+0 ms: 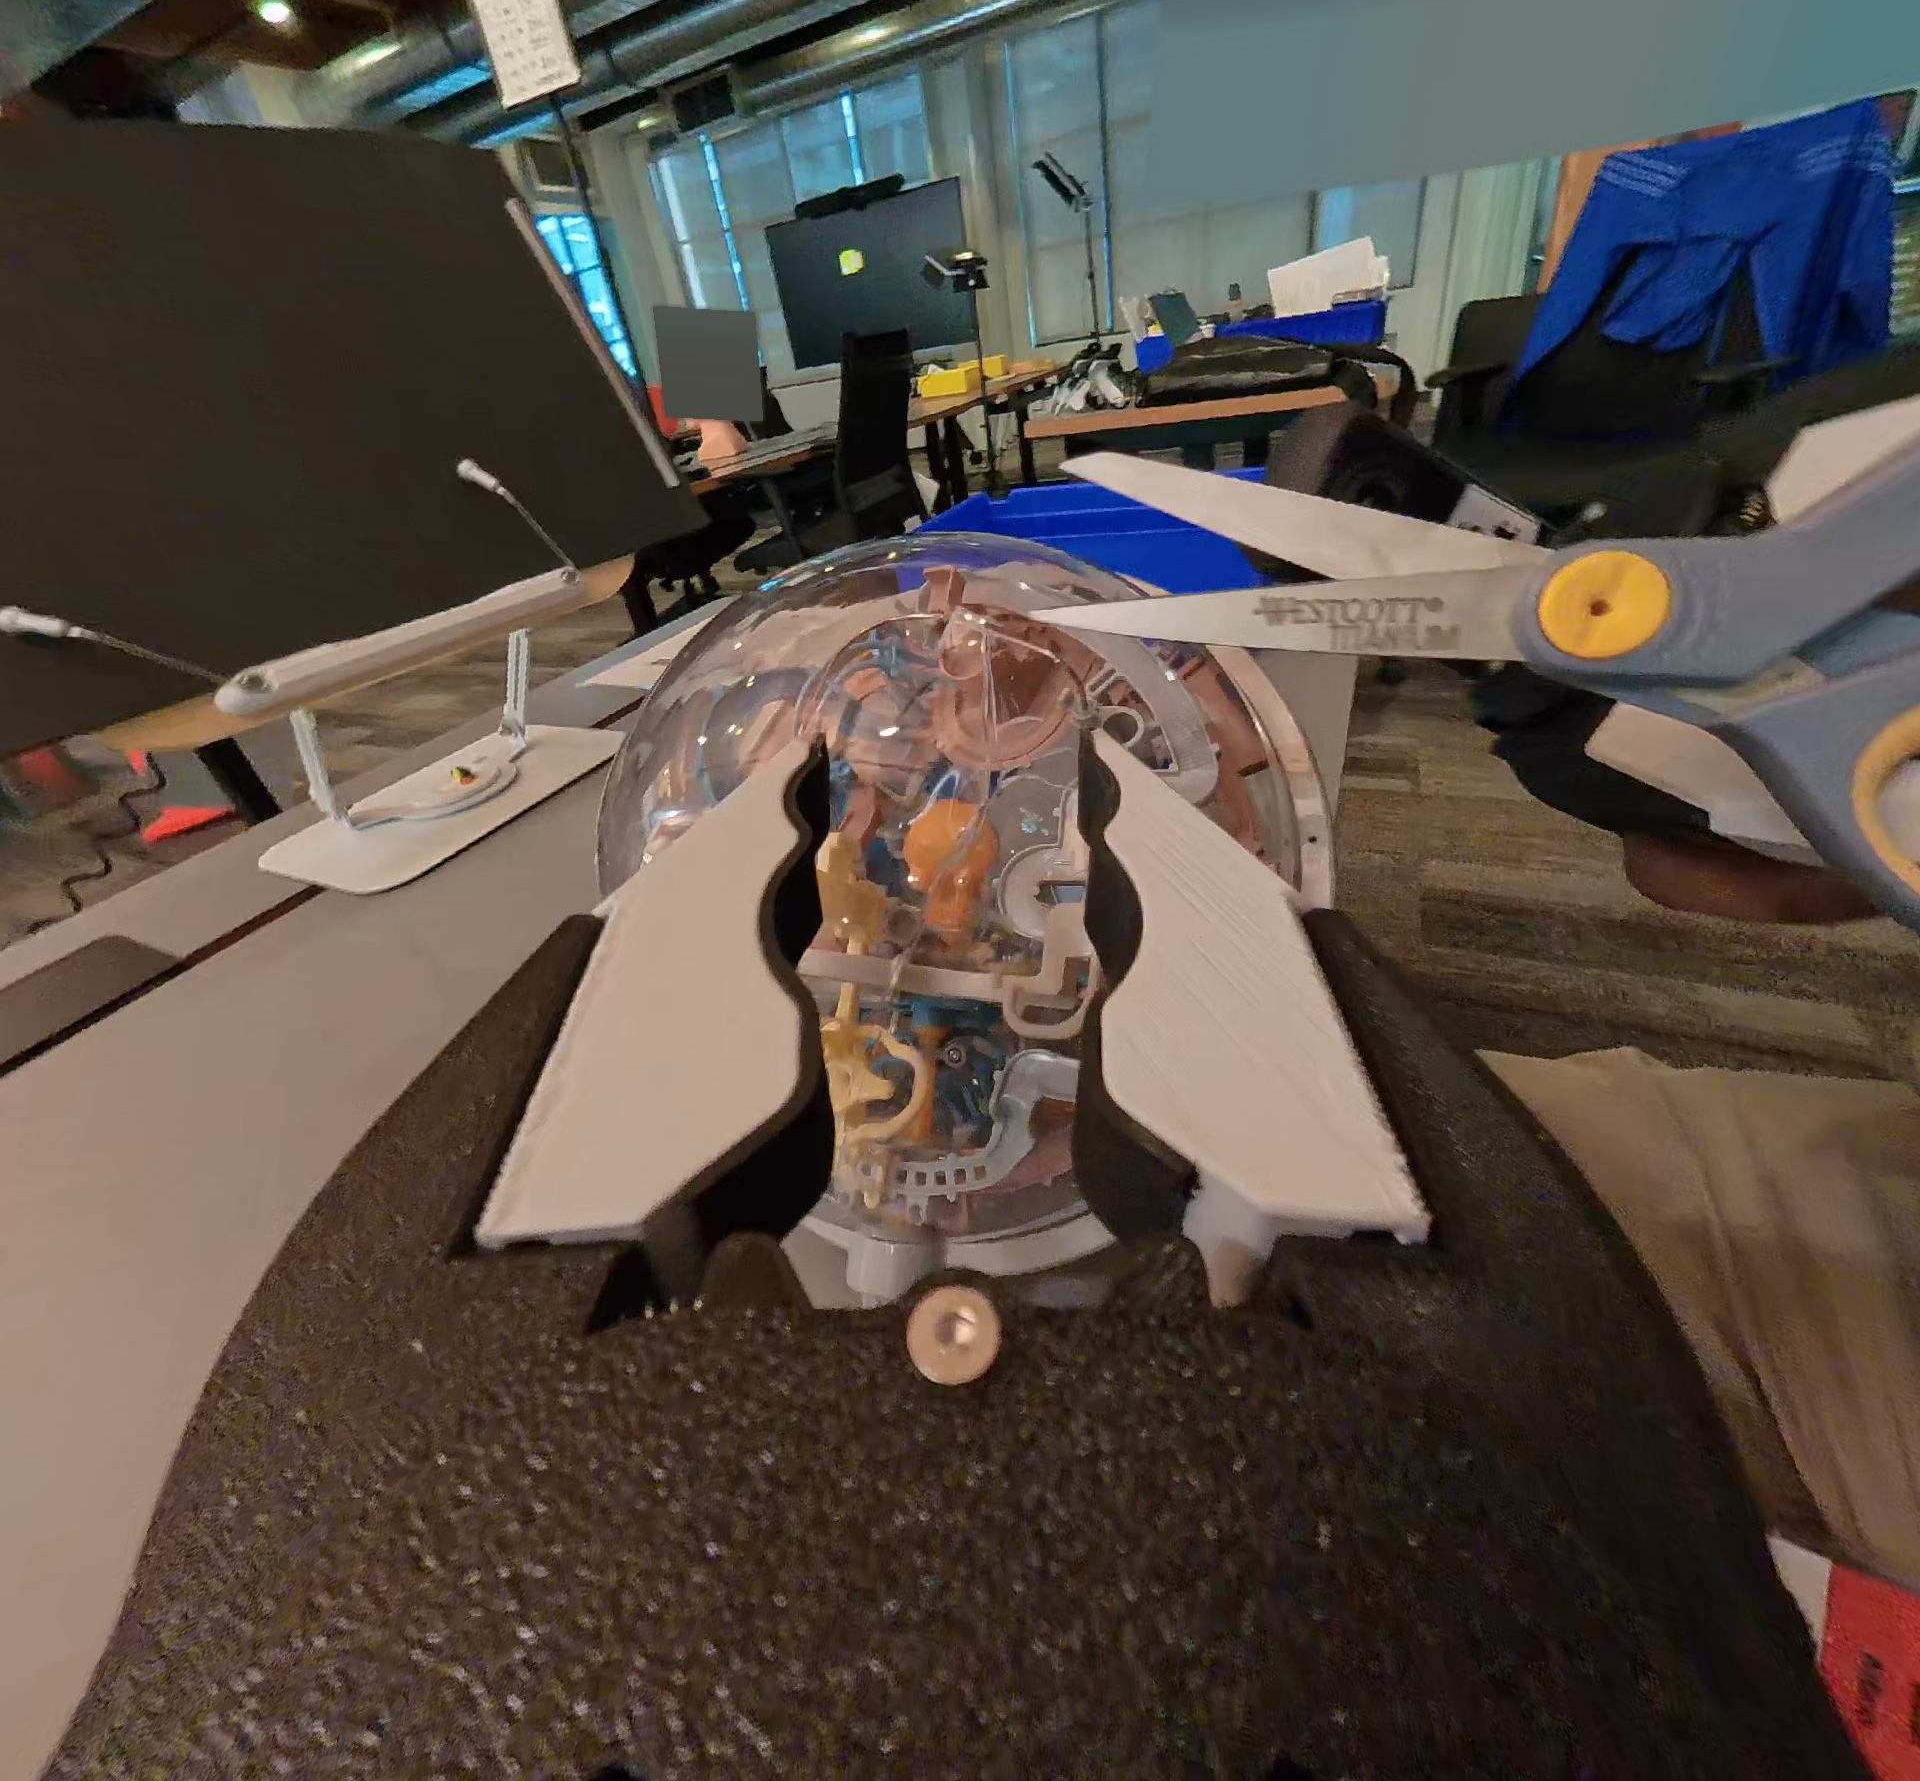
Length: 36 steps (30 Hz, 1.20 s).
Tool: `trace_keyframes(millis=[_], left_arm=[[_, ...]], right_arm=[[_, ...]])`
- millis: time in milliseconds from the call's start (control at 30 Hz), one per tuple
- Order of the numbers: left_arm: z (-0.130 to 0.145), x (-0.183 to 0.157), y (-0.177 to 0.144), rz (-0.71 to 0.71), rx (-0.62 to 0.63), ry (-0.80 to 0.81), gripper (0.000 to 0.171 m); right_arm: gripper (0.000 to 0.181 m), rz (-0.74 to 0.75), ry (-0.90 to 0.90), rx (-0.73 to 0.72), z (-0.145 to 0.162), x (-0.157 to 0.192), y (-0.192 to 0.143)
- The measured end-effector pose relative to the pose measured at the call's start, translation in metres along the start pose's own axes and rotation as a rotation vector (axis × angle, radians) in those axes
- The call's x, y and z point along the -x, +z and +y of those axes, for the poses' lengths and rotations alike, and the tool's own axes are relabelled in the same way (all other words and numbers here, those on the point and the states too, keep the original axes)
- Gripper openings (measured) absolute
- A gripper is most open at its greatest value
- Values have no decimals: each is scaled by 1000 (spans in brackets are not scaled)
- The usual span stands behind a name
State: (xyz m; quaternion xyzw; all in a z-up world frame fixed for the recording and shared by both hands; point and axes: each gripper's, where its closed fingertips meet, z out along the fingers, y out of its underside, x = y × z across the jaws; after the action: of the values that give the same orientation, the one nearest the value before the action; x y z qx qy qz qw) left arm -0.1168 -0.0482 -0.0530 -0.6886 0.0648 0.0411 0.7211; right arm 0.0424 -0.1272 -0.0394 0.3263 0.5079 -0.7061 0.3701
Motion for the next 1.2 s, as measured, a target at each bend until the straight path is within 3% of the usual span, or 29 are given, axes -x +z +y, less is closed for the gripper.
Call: trace_keyframes(millis=[200, 300, 533, 667, 833, 1033, 1100, 1200], left_arm=[[-1, -10, 3, 0, 15, 92, 39], [-2, -15, 1, 12, 9, 115, 20], [-1, -26, -1, 70, 2, 134, 19], [-13, -18, -7, 26, -33, 132, 23], [-9, 12, -9, -108, 54, -22, 46], [-11, 42, -18, -187, 34, -311, 48], [0, 59, -24, -235, 40, -426, 48], [20, 59, -22, -226, 104, -456, 48]], right_arm=[[46, -38, 68, 15, -1, 12, -7], [46, -52, 114, -19, -3, 18, -15], [45, -44, 218, -74, -10, 24, -34], [45, -29, 229, -64, -8, 24, -35], [45, -40, 247, -63, -2, 21, -33], [46, -31, 254, -71, 3, 14, -33], [46, -21, 253, -72, 3, 13, -34], [47, 3, 248, -59, 3, 11, -35]])
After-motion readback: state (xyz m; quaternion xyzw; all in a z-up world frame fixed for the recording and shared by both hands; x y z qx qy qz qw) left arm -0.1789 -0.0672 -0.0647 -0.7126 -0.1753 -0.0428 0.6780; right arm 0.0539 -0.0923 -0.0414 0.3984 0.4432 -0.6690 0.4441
